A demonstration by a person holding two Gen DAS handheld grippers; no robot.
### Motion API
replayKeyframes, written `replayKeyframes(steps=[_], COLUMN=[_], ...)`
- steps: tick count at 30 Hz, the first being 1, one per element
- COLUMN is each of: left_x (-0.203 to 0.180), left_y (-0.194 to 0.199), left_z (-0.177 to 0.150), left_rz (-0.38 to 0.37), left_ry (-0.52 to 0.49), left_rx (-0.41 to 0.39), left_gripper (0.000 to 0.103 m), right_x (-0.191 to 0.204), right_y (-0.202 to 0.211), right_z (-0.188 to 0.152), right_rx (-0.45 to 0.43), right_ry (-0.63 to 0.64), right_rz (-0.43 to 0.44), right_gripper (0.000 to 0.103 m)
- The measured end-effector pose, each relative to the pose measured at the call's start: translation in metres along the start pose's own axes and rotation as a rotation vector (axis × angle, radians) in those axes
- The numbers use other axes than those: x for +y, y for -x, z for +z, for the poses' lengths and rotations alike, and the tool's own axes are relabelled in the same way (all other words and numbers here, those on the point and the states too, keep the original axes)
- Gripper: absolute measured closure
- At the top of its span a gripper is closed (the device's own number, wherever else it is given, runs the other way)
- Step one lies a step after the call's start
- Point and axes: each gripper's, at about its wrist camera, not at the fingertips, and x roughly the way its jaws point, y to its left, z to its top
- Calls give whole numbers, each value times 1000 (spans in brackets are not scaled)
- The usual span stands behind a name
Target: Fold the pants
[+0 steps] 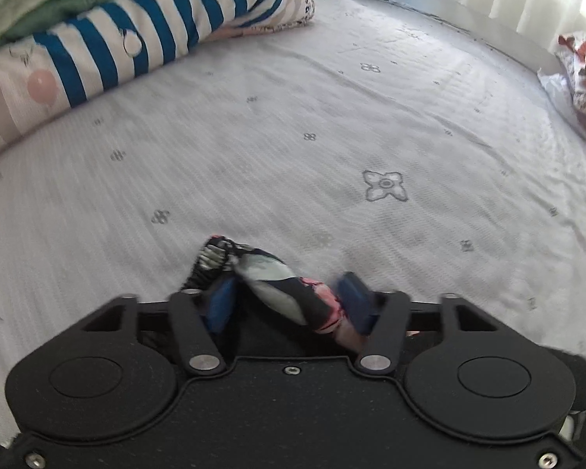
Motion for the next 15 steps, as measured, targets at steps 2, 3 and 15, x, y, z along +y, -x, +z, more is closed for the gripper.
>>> replayKeyframes(steps=[2,3,15], left_x=[3,6,32], left_y=[2,3,28], left_z=[-2,-2,15], left_rz=[-11,-22,-117], left_ry=[7,18,115], left_rx=[-12,-15,-9], left_gripper=[67,70,99], right_x=[-2,-3,-2], right_y=[-12,-17,-12], right_z=[3,4,9], right_rx=[9,13,-3], right_ry=[-8,-10,21], right_rz=[-27,-37,-111], right_gripper=[21,22,101])
